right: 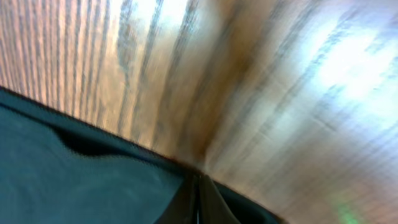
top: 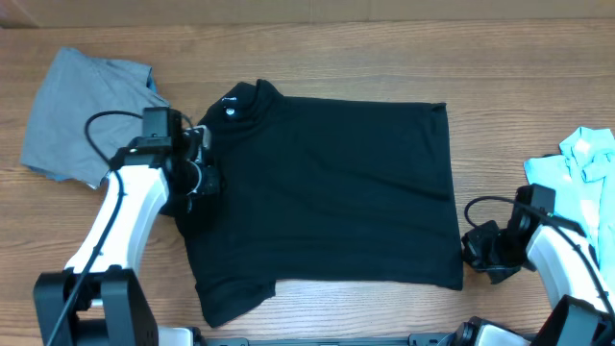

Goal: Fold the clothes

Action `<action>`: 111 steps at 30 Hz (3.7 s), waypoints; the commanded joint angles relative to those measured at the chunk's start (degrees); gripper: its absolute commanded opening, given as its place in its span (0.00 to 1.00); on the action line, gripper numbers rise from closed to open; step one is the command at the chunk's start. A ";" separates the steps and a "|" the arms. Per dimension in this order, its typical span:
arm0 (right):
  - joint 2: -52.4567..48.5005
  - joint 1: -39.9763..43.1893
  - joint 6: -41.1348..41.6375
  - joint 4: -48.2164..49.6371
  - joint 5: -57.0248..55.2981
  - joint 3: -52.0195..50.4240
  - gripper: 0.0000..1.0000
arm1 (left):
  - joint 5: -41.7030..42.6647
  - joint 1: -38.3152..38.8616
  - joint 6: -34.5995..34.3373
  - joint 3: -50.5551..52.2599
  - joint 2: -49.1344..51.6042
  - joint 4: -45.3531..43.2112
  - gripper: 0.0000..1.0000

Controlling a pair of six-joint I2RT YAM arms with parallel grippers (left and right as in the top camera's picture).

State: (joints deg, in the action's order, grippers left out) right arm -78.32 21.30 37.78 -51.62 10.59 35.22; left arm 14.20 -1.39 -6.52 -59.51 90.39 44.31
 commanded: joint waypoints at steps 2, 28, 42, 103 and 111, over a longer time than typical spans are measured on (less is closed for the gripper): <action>0.17 0.42 -6.75 -2.69 3.04 9.05 0.15 | -3.04 1.05 1.86 -0.44 4.02 -1.66 0.42; -30.73 -9.57 -7.23 45.79 7.91 16.52 0.11 | 3.91 1.11 1.84 -0.68 10.73 -2.36 0.29; -27.41 -5.79 -10.21 41.79 21.62 28.96 0.26 | 3.85 1.09 1.86 -0.68 10.73 -1.90 0.32; -40.79 -13.57 -19.96 51.71 10.03 32.35 0.06 | 3.85 1.09 2.71 -0.68 10.73 -2.34 0.36; -40.79 -12.28 -18.03 57.44 10.91 32.37 0.07 | 3.82 1.09 2.71 -0.68 10.73 -2.49 0.37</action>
State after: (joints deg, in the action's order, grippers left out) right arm -118.58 8.54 18.31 4.23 20.93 66.65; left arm 17.23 -0.38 -5.34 -59.51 100.86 42.00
